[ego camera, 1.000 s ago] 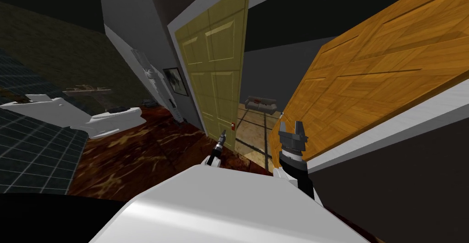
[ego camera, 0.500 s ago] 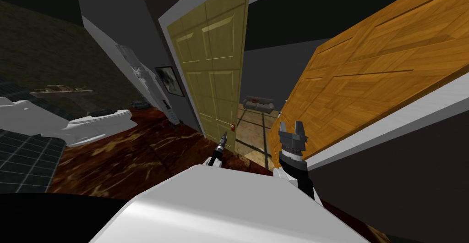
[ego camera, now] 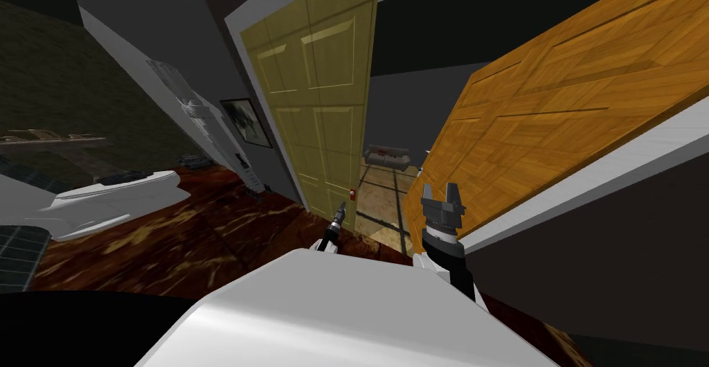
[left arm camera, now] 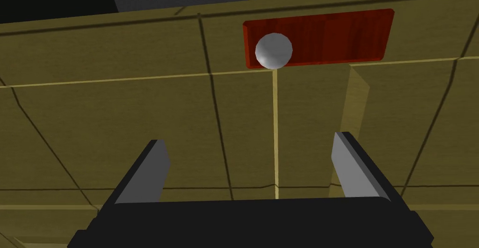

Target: Push the door open

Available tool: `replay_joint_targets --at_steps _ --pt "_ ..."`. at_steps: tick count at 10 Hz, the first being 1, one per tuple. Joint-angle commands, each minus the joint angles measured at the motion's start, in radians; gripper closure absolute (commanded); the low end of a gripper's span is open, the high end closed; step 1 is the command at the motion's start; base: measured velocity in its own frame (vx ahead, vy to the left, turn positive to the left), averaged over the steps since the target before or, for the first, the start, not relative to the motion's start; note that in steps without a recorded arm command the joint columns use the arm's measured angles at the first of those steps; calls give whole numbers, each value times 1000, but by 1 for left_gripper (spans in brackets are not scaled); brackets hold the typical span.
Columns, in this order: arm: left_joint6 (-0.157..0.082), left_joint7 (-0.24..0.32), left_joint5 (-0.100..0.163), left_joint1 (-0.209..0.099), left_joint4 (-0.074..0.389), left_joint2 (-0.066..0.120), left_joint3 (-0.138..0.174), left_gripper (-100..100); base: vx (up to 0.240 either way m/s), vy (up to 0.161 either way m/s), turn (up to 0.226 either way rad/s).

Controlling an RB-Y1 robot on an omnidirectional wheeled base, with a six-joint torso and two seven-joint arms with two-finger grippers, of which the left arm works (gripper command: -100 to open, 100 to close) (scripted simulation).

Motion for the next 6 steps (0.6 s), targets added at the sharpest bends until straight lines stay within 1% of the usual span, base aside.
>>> replay_joint_targets --at_steps 1,2,3,4,6 --pt "1 1 2 -10 33 -12 -8 -100 87 104 -165" --pt "-2 2 3 -21 64 -23 -14 -100 73 123 -157" --pt "-6 1 2 -12 47 -17 -11 -100 28 59 -32" --pt "-7 2 3 -13 52 12 -10 -100 86 -9 -23" --pt "-11 3 4 -13 56 36 -6 -100 165 -40 -25"
